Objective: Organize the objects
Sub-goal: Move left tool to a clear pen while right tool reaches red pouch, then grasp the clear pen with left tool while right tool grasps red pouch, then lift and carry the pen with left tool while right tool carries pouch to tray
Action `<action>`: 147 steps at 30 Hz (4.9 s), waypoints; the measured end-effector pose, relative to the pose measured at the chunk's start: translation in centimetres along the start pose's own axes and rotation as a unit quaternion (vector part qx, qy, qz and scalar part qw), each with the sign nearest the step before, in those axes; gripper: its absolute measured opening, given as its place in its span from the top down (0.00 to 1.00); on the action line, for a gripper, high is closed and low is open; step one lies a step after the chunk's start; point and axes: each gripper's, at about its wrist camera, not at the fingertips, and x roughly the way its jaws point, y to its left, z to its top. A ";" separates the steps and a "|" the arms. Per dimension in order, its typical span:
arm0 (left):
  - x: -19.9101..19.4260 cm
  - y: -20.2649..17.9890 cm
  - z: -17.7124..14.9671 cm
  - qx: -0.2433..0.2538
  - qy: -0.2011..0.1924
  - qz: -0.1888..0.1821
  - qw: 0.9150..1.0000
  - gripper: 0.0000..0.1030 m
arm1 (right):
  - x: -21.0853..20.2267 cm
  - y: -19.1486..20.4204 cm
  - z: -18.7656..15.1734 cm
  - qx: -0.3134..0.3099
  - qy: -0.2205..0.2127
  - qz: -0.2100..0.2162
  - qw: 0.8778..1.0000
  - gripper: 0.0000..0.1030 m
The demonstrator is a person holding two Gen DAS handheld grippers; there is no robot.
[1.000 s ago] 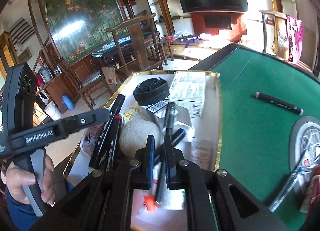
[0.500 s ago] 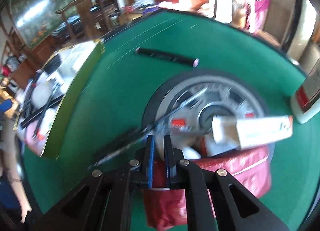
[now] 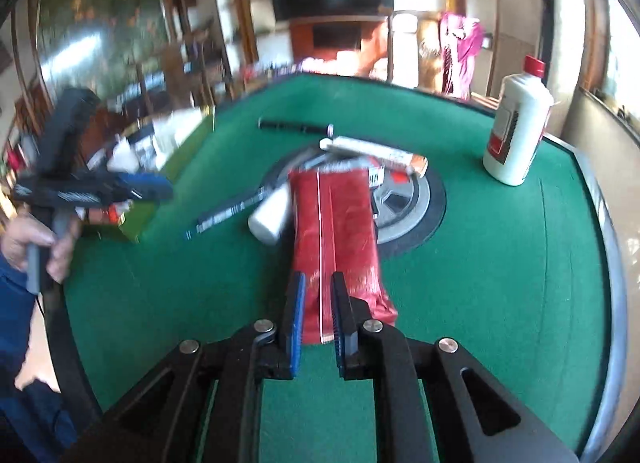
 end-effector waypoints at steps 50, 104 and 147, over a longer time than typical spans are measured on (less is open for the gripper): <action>2.2 -3.7 -5.1 0.084 -0.013 0.082 0.993 0.90 | 1.9 -3.0 -0.8 0.062 -0.008 0.009 0.998 0.82; 0.7 -5.8 -6.7 0.124 -0.104 0.170 0.972 0.90 | 6.2 0.4 2.1 0.018 0.015 -0.074 0.997 0.47; -10.8 1.2 -10.2 0.026 -0.208 0.208 0.955 0.90 | 7.0 12.4 1.9 0.014 -0.020 0.028 0.999 0.47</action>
